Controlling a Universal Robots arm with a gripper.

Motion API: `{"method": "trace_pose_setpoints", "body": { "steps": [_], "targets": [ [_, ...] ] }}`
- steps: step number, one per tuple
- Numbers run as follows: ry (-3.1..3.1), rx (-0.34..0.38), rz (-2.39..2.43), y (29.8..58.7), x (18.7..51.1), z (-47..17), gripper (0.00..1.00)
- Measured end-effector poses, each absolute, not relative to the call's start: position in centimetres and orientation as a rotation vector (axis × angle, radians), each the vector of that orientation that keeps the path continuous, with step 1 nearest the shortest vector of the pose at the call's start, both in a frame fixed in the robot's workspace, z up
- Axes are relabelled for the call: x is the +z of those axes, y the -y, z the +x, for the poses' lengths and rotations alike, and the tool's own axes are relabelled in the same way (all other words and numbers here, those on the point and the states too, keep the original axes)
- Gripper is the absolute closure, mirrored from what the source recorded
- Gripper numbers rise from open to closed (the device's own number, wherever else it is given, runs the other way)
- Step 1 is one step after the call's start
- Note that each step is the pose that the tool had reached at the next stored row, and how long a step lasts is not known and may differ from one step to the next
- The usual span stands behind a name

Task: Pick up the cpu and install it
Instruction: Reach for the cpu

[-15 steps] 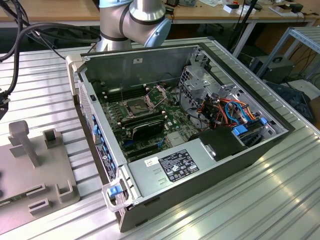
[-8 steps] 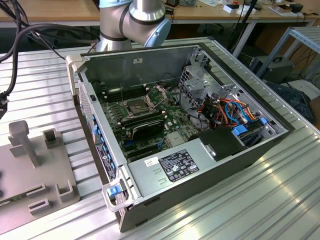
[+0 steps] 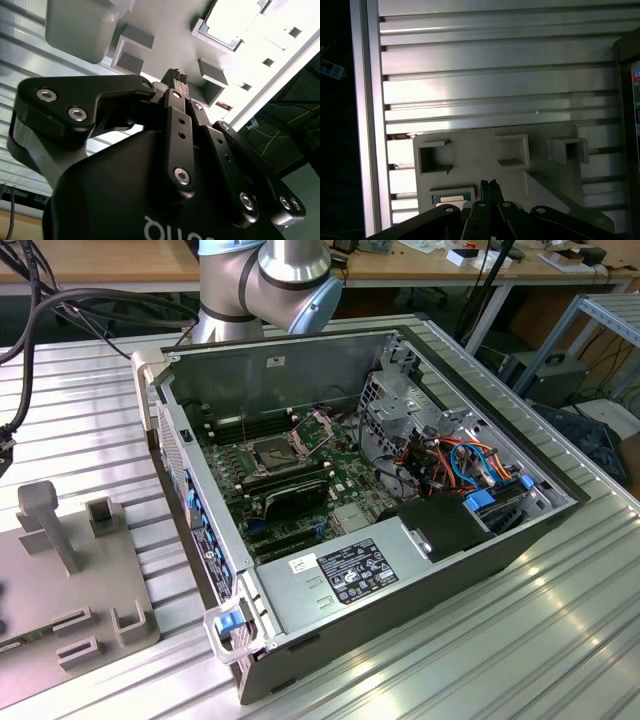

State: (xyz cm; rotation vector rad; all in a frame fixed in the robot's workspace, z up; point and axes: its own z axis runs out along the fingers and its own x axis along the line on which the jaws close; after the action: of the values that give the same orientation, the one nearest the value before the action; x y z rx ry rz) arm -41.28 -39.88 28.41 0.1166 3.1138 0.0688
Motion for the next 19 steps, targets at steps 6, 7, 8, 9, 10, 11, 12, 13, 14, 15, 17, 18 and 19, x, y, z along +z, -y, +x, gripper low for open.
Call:
{"method": "trace_pose_setpoints", "body": {
  "steps": [6, 7, 8, 9, 10, 11, 12, 13, 14, 15, 17, 18, 19],
  "targets": [
    [-3.114, 0.069, 0.117, 39.9, 28.1, -41.3, 0.89],
    [-3.114, 0.069, 0.117, 39.9, 28.0, -41.3, 0.89],
    [-3.114, 0.069, 0.117, 39.9, 27.9, -41.3, 0.89],
    [-3.114, 0.069, 0.117, 39.9, 27.8, -41.3, 0.89],
    [-3.114, 0.069, 0.117, 39.9, 27.6, -41.3, 0.89],
    [-3.114, 0.069, 0.117, 39.9, 27.4, -41.3, 0.89],
    [-3.114, 0.069, 0.117, 39.9, 27.3, -41.3, 0.89],
    [-3.114, 0.069, 0.117, 39.9, 27.2, -41.3, 0.89],
    [-3.114, 0.069, 0.117, 39.9, 27.0, -41.3, 0.89],
    [-3.114, 0.069, 0.117, 39.9, 26.9, -41.3, 0.89],
    [-3.114, 0.069, 0.117, 39.9, 26.7, -41.4, 0.89],
    [-3.114, 0.069, 0.117, 39.9, 26.5, -41.5, 0.89],
    [-3.114, 0.069, 0.117, 39.9, 26.4, -41.6, 0.89]
  ]
}}
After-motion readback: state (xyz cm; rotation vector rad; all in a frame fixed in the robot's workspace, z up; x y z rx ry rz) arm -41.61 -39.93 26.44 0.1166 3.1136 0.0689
